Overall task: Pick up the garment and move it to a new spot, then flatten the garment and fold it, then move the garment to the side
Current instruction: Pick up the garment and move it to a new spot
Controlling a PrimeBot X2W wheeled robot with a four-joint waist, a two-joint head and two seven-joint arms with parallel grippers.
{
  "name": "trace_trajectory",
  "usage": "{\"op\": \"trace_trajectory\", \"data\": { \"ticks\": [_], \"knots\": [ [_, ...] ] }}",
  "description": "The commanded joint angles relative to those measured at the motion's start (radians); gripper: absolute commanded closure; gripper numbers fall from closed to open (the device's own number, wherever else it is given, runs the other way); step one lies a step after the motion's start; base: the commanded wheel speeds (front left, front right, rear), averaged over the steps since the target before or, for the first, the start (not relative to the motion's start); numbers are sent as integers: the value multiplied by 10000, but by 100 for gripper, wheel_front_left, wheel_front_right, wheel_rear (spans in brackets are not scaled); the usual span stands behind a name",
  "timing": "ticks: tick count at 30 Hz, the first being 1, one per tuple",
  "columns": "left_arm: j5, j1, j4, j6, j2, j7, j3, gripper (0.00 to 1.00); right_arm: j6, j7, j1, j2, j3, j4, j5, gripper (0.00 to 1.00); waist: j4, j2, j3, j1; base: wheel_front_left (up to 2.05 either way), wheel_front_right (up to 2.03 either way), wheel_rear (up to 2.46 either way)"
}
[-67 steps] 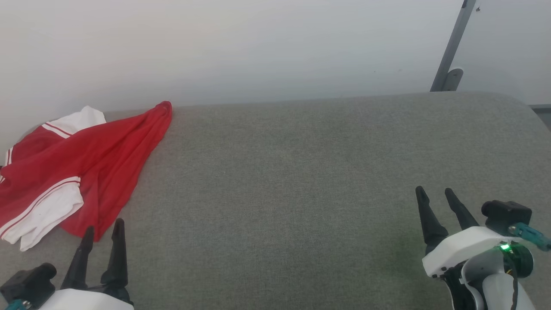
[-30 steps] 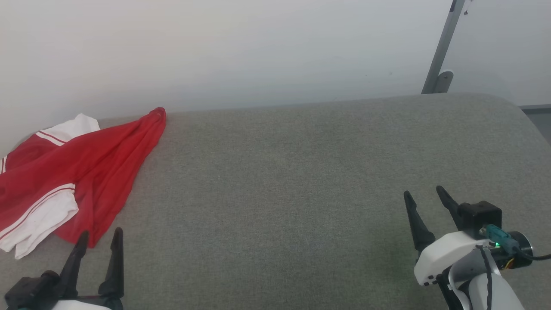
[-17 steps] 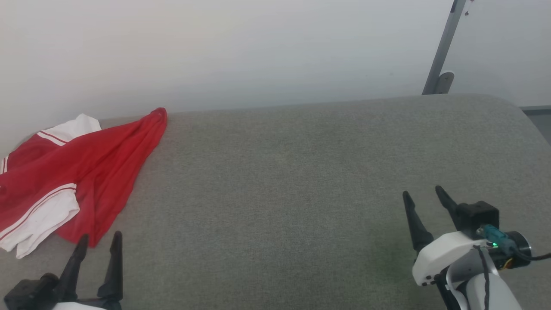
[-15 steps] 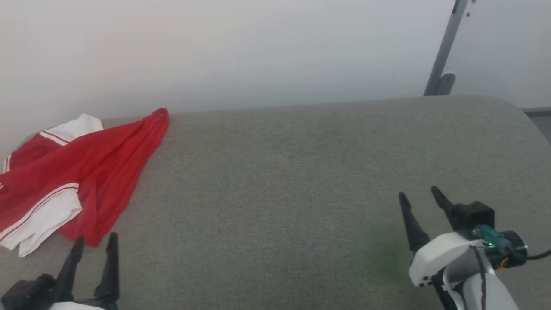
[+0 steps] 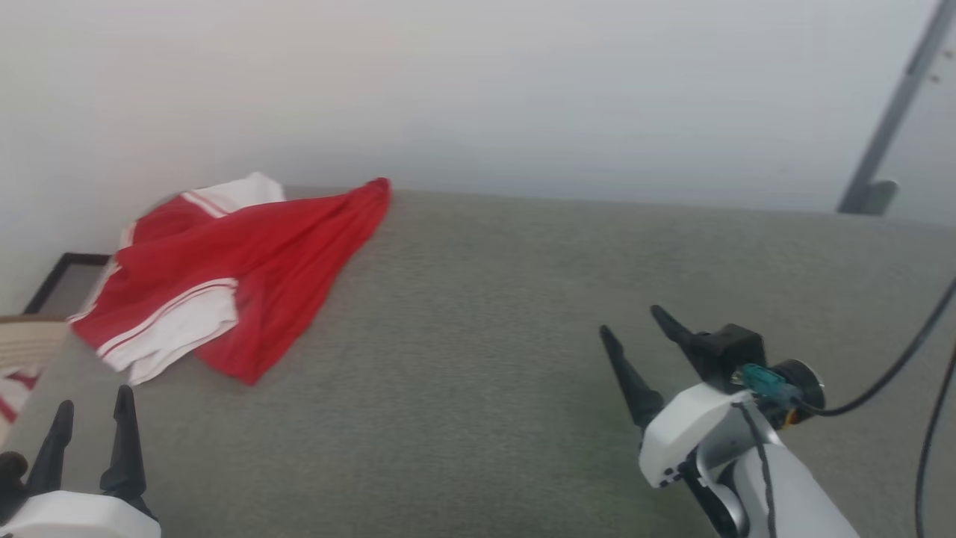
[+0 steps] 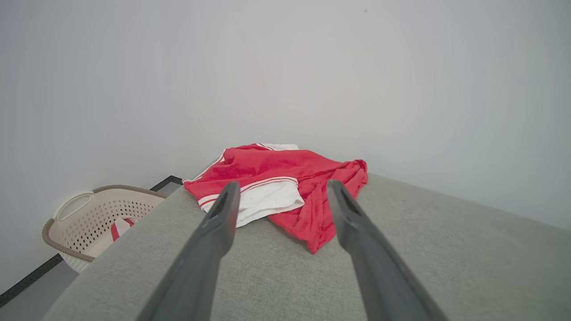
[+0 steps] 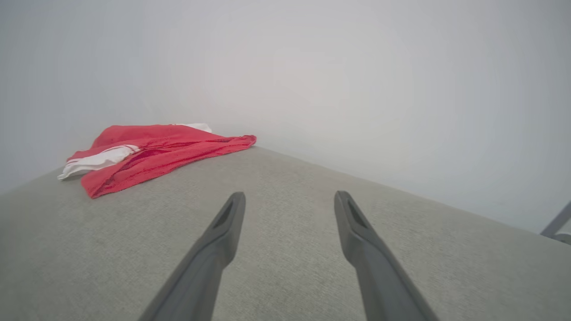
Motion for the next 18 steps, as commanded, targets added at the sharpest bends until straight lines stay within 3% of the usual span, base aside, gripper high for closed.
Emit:
{"op": "trace_trajectory", "data": {
  "ticks": [1,10,18],
  "knots": [
    [-49,-79,36,46,63,26,6,0,5,-66,-118,11,115,95,92,0,353,0,-136,0,0,0,0],
    [-175,-213,178,27,20,91,-111,0,5,-270,-319,-109,402,544,373,0,1065,0,-219,0,0,0,0],
    [-425,-925,583,-202,179,633,-421,0,5,-160,-343,-259,172,408,279,0,1250,0,88,0,0,0,0]
  ]
}}
